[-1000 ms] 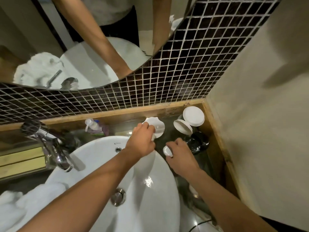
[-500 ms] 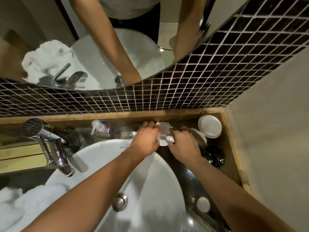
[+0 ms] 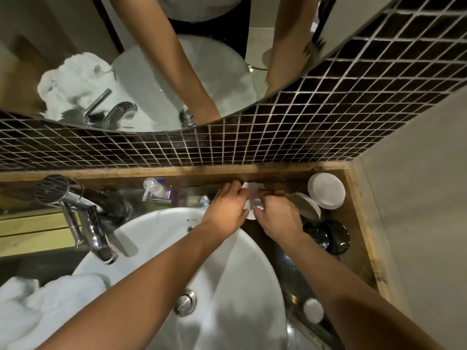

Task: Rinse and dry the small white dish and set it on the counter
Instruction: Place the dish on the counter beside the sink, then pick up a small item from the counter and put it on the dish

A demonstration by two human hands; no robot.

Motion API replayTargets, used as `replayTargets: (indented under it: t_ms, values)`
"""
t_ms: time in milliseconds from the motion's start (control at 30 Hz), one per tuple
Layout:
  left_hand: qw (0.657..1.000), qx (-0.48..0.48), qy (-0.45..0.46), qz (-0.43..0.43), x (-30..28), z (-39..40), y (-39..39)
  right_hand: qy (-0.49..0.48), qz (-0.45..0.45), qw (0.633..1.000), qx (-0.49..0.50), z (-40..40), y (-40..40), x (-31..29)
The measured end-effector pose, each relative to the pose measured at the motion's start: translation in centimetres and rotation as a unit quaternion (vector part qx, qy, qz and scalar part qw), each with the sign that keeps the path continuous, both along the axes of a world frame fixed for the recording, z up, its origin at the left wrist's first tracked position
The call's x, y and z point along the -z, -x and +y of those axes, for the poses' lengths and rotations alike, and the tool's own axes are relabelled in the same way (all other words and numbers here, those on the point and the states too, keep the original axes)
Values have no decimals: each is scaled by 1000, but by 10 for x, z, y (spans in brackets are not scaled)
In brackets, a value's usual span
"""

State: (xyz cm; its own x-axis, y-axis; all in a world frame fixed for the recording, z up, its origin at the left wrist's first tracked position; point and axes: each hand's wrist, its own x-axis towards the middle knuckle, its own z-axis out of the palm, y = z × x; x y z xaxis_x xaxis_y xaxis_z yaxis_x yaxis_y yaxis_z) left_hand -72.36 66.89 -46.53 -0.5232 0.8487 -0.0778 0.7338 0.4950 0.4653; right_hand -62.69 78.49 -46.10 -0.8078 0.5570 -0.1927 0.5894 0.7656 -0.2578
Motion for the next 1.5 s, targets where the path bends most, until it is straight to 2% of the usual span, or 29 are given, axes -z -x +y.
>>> replayTargets:
  t_ms: [300,533,867,1000,1167,1500]
  values:
    - [1000,15,-2,17,1,6,-2,19,-12,1000,16,5,-3,-1]
    - [999,-3,10,43,-4,6,-4,29,26,999,9,5,-10,-2]
    - [999,-2,12,-32,-39,-9,-28,32,66,997,23,-14,-43,-40]
    - [999,38,25,-14,-56,-17,-48,40,118,992,16,-29,-75,-59]
    - [995,76,64,-2,-71,-27,-78,59,29,995,76,-43,-111,-76]
    - [983,171,69,11,-69,-35,-136,61,2,989,136,-69,-200,-65]
